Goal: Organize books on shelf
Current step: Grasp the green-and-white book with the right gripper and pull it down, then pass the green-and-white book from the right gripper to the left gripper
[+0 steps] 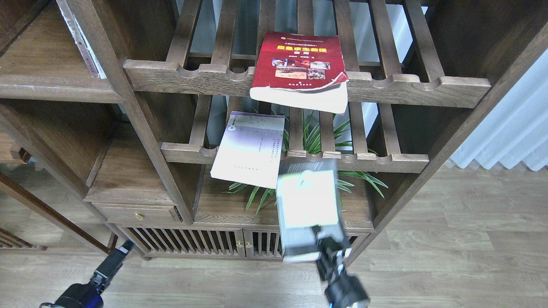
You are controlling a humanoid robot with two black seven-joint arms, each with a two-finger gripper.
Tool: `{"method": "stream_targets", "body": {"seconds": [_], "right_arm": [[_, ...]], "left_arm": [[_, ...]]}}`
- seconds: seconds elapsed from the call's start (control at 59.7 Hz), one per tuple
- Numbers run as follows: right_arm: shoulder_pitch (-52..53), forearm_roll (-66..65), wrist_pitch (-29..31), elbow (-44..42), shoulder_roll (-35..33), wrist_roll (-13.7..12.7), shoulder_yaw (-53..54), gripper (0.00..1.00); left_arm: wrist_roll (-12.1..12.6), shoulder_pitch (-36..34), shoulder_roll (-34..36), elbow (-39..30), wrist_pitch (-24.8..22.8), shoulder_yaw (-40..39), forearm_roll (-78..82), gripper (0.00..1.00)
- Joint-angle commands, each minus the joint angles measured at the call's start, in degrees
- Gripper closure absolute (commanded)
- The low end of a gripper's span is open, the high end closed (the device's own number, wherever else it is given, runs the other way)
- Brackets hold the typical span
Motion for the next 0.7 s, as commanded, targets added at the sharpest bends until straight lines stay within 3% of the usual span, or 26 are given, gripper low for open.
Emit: {"method": "stream_targets", "body": {"seconds": [0.0,0.285,0.686], "right_arm": [[-0.8,-0.1,0.1,-0.9,-0.3,-2.8,-1.5,0.97],[0.7,-0.4,0.1,-4.7,0.1,-8.8,-5.7,0.97],[3.0,-0.6,0.1,-6.5,0.1,-9.7,-7.4,0.97]], "left_arm": [[-0.2,-0.1,-0.3,0.1,0.0,3.3,-0.2,0.0],[-1.1,-0.6,-4.1,-0.6,0.0,7.1,-0.6,0.0],[-0.9,-2.1,-10.7,-0.6,0.0,9.9,-1.3,0.0]]}}
